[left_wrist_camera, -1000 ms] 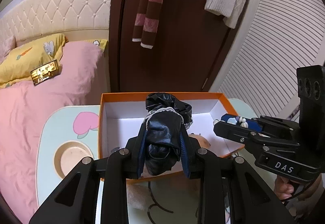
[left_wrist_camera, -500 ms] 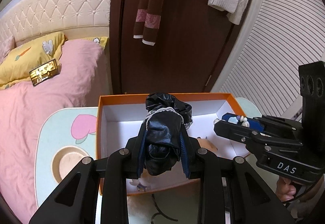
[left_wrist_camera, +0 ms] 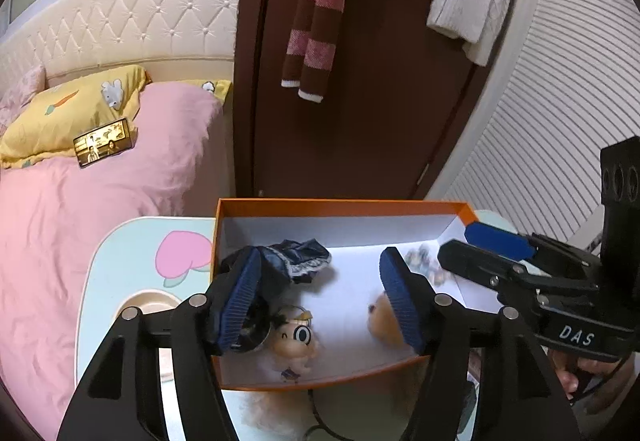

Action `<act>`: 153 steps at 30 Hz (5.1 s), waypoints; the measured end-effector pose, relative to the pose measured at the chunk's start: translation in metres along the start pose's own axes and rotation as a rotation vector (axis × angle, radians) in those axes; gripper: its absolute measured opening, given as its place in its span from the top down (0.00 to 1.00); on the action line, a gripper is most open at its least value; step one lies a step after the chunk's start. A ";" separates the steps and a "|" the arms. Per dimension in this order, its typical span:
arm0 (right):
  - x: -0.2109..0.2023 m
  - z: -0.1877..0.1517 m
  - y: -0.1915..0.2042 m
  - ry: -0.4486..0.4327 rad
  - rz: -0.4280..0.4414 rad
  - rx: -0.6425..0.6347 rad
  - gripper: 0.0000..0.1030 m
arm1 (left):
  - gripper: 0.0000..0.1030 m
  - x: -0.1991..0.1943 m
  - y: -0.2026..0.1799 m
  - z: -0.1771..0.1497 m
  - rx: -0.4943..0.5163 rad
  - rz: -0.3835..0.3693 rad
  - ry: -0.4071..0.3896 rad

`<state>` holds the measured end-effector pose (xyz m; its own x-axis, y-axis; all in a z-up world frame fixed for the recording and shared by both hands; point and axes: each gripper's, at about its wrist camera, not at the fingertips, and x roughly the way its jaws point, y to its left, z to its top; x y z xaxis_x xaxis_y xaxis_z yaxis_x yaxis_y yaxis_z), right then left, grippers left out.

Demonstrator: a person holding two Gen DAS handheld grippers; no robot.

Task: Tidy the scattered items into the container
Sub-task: 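Carry the bag and bracelet into the box and open both tools, then withdraw both tools and reach toward the remaining items, then grasp the clear wrapped item with the left tool while the right tool grasps the black block, then drop the wrapped item and black block into the box with both tools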

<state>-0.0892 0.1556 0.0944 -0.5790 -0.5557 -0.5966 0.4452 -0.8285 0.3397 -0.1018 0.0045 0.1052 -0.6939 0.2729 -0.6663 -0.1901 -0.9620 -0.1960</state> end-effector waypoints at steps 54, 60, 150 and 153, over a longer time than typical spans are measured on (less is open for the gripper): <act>-0.048 -0.158 -0.004 0.149 -0.307 -0.036 0.01 | 0.00 -0.020 -0.010 -0.140 0.118 0.185 0.170; -0.052 -0.153 0.001 0.142 -0.306 -0.045 0.11 | 0.00 -0.022 -0.014 -0.137 0.119 0.184 0.169; -0.034 -0.016 -0.025 -0.087 -0.036 0.081 0.36 | 0.23 -0.009 -0.012 -0.011 0.041 -0.039 0.033; -0.044 -0.025 -0.028 -0.092 -0.033 0.090 0.36 | 0.23 -0.023 -0.010 -0.023 0.033 -0.047 0.013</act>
<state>-0.0589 0.2051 0.0932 -0.6543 -0.5288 -0.5406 0.3642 -0.8468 0.3876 -0.0681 0.0079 0.1052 -0.6745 0.3174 -0.6666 -0.2451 -0.9479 -0.2033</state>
